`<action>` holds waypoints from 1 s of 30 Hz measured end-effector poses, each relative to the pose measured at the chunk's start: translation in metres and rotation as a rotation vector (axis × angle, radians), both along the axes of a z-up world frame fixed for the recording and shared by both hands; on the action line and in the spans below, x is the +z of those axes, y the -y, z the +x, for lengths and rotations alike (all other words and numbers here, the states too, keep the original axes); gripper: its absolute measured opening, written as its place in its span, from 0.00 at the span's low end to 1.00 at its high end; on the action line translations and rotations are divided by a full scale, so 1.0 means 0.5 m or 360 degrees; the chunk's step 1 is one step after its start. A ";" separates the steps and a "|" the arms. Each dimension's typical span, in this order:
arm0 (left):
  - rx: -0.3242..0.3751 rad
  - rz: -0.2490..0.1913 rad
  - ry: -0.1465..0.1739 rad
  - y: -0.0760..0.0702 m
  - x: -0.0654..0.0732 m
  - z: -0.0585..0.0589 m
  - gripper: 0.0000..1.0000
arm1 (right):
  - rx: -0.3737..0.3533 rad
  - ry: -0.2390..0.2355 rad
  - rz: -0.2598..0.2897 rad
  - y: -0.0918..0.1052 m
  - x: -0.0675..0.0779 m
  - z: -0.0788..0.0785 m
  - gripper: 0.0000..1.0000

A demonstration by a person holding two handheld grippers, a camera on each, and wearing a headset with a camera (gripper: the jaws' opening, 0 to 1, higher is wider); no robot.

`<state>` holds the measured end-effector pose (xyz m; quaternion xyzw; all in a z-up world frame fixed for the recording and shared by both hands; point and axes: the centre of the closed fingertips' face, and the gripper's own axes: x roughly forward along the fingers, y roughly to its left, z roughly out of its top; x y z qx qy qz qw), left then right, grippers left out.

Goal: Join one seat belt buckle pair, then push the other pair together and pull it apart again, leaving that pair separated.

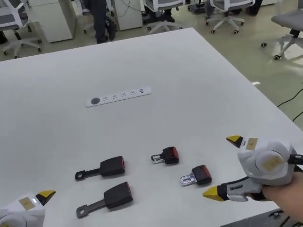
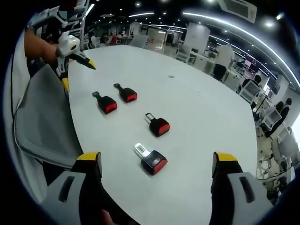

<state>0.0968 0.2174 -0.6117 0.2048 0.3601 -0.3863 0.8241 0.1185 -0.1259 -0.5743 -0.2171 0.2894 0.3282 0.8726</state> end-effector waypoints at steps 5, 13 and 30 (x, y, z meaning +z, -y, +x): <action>-0.0010 -0.0007 0.0018 0.002 0.005 0.004 1.00 | -0.0053 -0.0008 0.0089 0.012 -0.001 0.000 1.00; 0.0001 0.0029 0.0028 0.005 0.004 0.017 0.98 | -0.0045 -0.0026 0.0054 0.013 -0.012 -0.017 1.00; -0.0050 0.0029 0.0062 0.025 0.012 0.020 1.00 | -0.0031 -0.0093 -0.0024 0.032 -0.025 -0.028 0.99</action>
